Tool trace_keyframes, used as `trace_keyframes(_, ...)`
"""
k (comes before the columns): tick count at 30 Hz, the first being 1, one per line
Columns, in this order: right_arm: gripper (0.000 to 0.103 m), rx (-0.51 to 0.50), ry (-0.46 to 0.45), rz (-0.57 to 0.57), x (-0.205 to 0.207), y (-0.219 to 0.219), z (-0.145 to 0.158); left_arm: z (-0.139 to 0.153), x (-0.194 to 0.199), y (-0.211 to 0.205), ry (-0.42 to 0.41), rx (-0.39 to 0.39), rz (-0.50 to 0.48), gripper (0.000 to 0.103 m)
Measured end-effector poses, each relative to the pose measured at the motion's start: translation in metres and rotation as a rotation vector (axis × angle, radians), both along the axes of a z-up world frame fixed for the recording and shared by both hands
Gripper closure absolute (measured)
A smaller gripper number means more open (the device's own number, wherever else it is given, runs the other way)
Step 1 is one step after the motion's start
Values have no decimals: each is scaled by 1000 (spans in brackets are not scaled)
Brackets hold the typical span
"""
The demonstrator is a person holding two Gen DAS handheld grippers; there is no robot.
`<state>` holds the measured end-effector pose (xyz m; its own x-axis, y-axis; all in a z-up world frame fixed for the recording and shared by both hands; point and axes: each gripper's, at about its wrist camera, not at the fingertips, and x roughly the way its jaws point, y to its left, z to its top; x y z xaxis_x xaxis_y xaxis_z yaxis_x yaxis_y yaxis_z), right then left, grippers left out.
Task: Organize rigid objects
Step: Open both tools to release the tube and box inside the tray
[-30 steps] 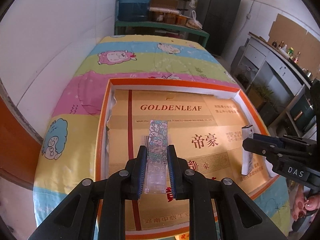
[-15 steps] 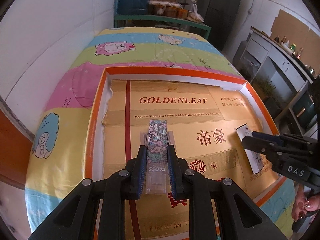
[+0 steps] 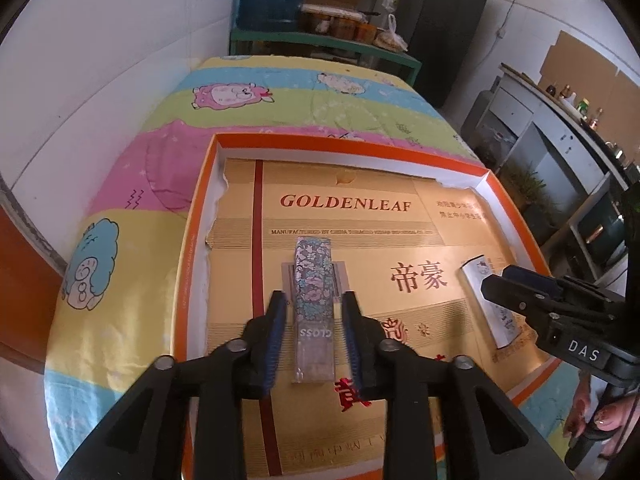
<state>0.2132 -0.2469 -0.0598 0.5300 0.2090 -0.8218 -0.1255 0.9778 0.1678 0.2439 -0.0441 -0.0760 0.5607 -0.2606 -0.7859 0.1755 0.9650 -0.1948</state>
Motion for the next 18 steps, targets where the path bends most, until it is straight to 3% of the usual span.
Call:
trace_keyframes(2,58,5,-19,-5,-4,-1,4,4,-5,1,5,-8,-7,60)
trace_keyframes(5,58,19,-39,-17,-13,-2,11,10,-14,2,0,-14,-9,59)
trace_keyframes(12,57,34,-97,-59,-45,-3,29,34,-55,-1,-103,74,-1,59)
trace_keyframes(18,57,32,-164,-107,-83,-2,46,50,-91,0,-140,63,-1,59)
